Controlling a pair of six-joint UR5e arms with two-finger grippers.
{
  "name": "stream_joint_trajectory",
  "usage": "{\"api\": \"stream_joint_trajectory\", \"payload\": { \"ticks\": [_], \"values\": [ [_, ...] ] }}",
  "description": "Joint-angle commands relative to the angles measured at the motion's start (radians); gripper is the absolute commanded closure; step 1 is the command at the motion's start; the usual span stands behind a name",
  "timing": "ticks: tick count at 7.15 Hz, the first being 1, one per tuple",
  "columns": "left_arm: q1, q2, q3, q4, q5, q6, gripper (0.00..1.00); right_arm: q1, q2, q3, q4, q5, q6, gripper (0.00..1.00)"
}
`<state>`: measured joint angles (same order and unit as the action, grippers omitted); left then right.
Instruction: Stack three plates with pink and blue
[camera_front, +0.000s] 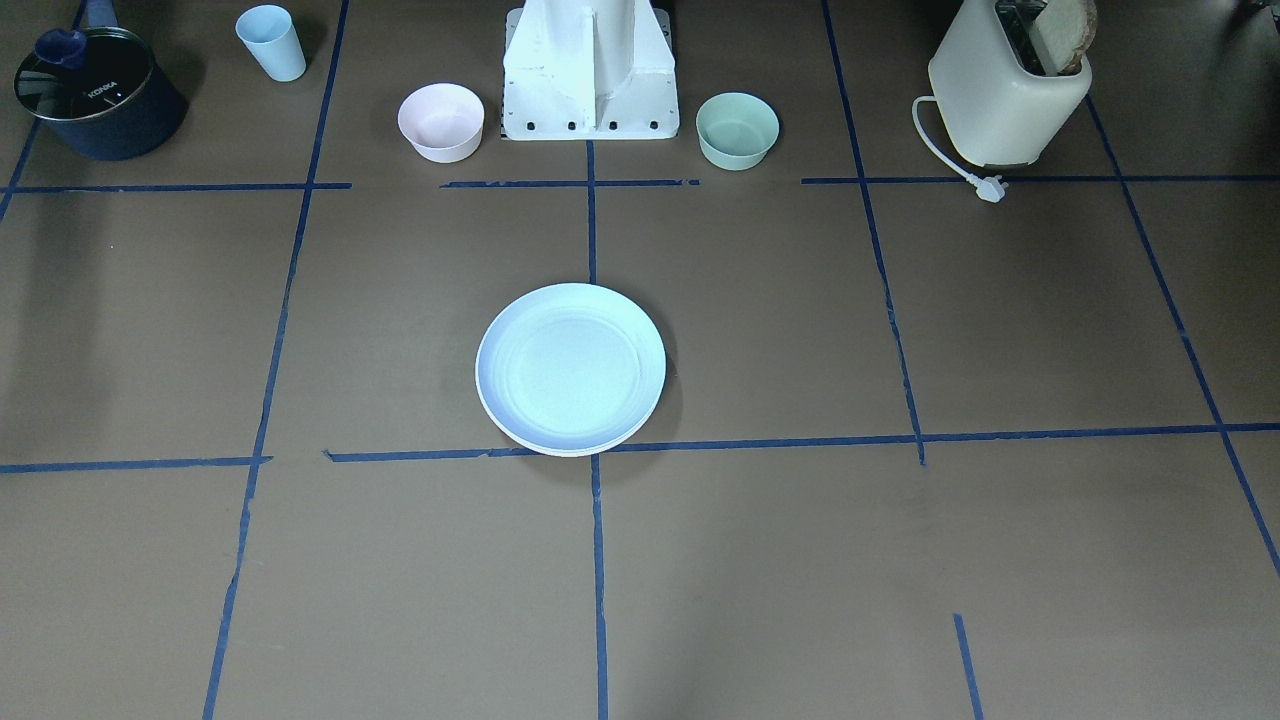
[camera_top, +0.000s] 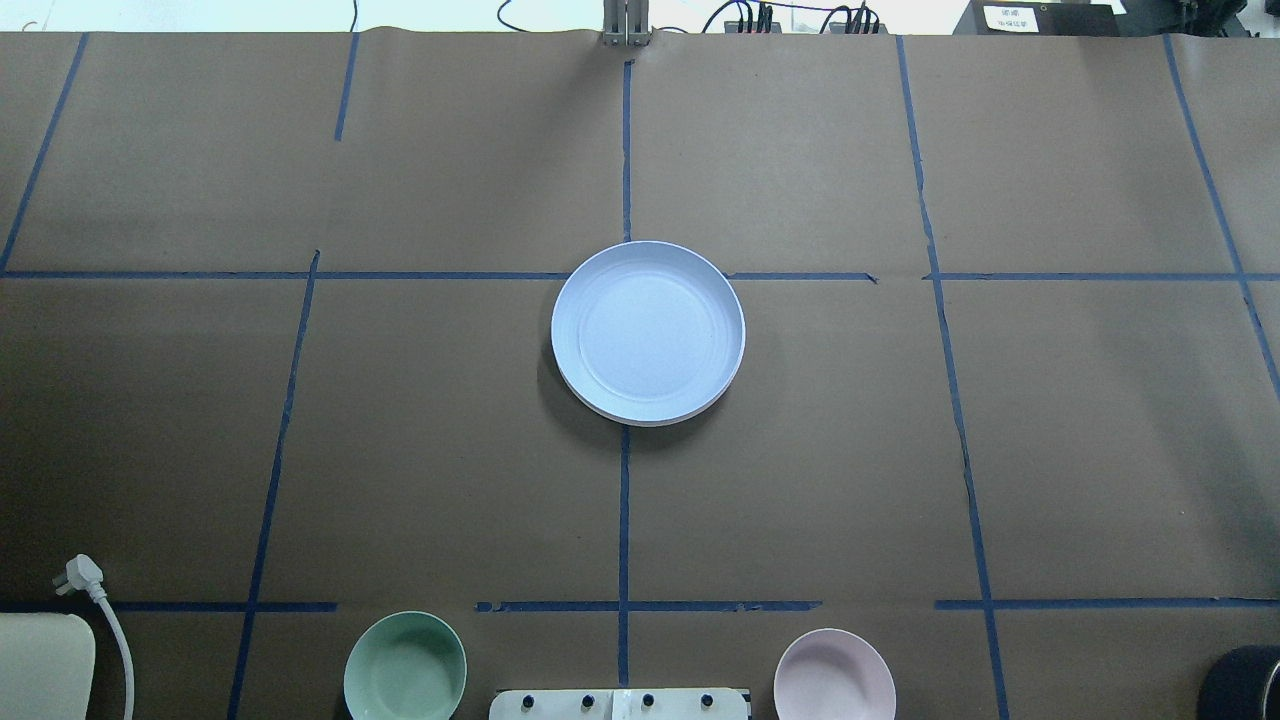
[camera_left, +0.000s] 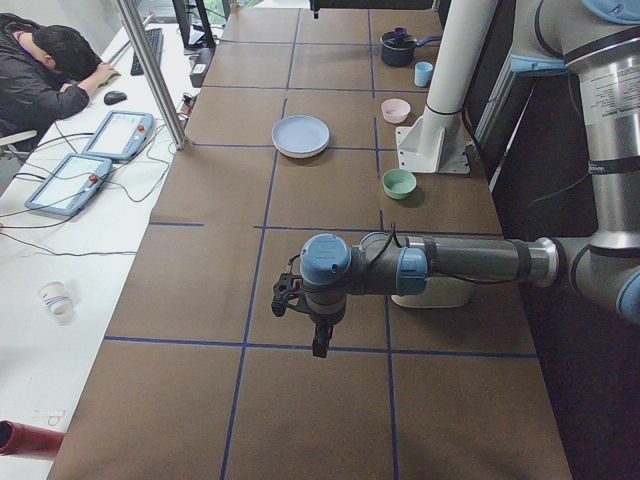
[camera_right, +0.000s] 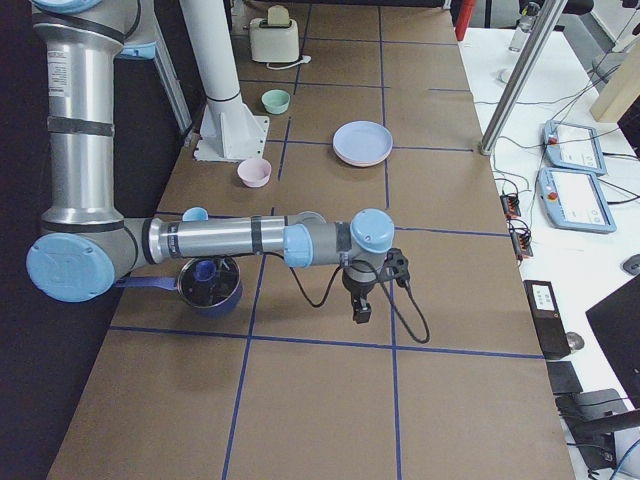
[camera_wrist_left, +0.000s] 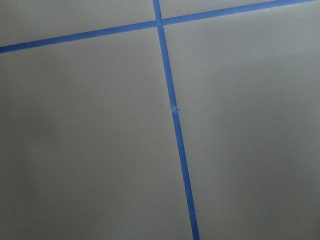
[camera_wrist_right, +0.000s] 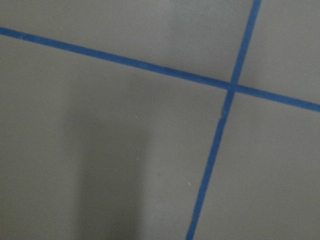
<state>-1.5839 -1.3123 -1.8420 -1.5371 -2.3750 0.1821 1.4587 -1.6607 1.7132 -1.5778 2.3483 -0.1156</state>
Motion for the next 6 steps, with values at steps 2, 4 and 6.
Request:
{"api": "stream_joint_trajectory", "payload": {
  "ticks": [2,4,6],
  "values": [
    [-0.001,-0.001,-0.014,0.101,-0.006,-0.001,0.00,0.035,-0.057,0.005,0.007,-0.027,-0.042,0.00],
    [0.001,-0.001,-0.008,0.086,-0.007,0.002,0.00,0.035,-0.070,-0.015,0.082,-0.032,-0.052,0.00],
    [0.001,-0.001,-0.017,0.089,-0.006,0.008,0.00,0.034,-0.074,-0.015,0.084,-0.027,-0.038,0.00]
  ]
}}
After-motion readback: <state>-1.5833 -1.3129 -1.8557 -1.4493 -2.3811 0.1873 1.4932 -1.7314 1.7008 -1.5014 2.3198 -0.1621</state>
